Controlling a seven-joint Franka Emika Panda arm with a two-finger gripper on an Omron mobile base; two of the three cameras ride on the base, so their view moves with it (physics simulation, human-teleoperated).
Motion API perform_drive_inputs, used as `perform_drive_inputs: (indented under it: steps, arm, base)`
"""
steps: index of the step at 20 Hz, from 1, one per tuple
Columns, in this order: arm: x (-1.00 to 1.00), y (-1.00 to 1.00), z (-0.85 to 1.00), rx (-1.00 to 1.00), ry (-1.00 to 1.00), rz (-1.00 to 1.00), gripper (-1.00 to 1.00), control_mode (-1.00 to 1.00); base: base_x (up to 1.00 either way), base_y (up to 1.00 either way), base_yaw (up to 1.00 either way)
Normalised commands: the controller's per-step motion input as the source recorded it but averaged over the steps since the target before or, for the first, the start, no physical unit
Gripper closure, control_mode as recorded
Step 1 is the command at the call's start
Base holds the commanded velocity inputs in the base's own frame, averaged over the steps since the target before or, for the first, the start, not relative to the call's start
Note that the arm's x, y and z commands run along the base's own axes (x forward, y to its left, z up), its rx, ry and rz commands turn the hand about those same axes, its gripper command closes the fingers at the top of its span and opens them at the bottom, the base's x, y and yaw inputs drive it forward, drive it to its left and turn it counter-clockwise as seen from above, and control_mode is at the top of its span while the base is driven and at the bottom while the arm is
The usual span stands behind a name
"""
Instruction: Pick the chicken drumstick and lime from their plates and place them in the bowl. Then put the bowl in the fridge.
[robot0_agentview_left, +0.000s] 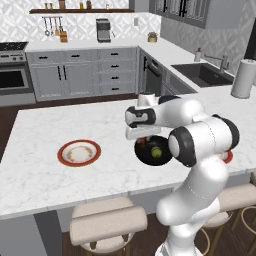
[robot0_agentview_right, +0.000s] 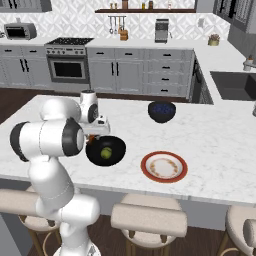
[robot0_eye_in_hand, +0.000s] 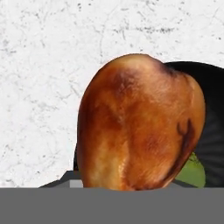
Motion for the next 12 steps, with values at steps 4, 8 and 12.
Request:
perform_drive_inputs:
  steps: [4, 8, 12]
  arm:
    - [0.27, -0.31, -0.18, 0.0, 0.0, 0.0, 1.0, -1.0]
    - [0.02, 0.0, -0.45, 0.01, -0.01, -0.02, 1.0, -1.0]
    - [0.0, 0.0, -0.39, 0.01, -0.03, -0.05, 1.0, -1.0]
  base:
    - [0.0, 0.0, 0.0]
    - [0.0, 0.0, 0.0]
    - [0.0, 0.0, 0.0]
